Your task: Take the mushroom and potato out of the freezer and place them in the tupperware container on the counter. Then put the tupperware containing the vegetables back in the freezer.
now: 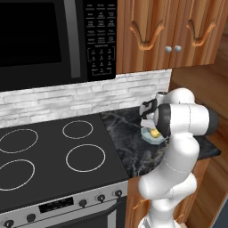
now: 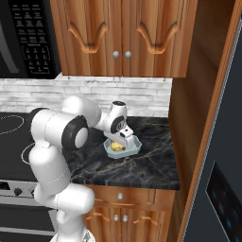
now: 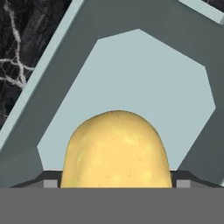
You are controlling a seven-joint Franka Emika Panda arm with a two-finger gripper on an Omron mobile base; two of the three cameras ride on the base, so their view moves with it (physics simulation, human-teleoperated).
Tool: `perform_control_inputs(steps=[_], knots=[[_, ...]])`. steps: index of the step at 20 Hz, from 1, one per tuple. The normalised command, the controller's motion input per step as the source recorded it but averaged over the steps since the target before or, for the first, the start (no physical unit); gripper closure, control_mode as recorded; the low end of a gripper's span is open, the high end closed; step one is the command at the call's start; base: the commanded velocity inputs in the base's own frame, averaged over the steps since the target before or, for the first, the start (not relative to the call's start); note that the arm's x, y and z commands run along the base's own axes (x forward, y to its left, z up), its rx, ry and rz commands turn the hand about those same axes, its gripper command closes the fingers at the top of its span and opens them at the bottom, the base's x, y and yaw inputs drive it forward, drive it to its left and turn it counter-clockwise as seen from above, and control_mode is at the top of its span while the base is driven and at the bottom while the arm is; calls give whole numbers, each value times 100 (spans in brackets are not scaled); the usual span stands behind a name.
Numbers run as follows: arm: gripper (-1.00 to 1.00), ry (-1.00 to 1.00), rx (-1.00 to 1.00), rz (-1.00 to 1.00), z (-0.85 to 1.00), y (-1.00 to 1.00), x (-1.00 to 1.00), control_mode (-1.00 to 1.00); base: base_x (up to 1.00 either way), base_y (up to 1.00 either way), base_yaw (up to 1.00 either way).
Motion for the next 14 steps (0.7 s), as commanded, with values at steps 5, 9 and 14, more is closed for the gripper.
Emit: perform_control_inputs(steps=[5, 9, 14], knots=[[-100, 0, 0, 0, 10, 0, 0, -100, 0, 0, 0], [-100, 0, 0, 0, 49, 0, 0, -100, 0, 0, 0], [-100, -1, 0, 0, 80, 0, -15, -100, 0, 0, 0]])
